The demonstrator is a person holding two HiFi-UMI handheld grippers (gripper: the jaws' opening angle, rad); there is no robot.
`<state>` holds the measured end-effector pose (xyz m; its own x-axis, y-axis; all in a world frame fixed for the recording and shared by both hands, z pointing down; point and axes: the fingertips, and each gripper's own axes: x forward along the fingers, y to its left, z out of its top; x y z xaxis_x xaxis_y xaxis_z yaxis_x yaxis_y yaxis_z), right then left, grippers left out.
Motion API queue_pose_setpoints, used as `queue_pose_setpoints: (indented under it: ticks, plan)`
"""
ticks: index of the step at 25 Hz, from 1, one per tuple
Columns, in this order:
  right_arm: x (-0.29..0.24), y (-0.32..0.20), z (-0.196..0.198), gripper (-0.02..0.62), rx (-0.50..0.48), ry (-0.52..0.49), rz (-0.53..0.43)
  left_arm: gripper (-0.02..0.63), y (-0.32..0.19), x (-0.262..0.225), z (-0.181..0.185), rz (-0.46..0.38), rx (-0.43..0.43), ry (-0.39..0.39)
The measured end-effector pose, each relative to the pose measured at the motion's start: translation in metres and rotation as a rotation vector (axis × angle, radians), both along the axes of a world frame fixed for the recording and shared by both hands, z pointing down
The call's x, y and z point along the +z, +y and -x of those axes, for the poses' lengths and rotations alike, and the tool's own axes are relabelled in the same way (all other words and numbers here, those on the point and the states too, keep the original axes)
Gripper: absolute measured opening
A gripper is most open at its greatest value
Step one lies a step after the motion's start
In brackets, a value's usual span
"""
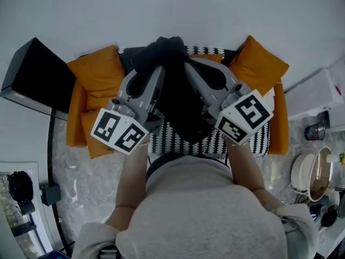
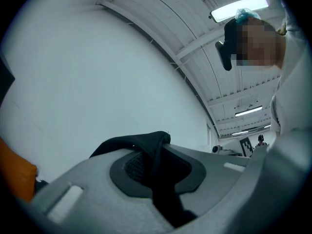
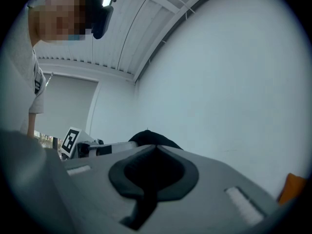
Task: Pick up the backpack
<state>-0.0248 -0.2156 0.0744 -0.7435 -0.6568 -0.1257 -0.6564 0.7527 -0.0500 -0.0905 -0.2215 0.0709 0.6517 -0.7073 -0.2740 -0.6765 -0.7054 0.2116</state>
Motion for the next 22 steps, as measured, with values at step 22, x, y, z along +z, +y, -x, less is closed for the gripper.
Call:
queue_pose_setpoints:
  ticks: [22]
  plan:
    - [0.023, -0.004, 0.018, 0.003, 0.013, 0.058, 0.033, 0.055, -0.002, 0.015, 0.019, 0.049, 0.009, 0.019]
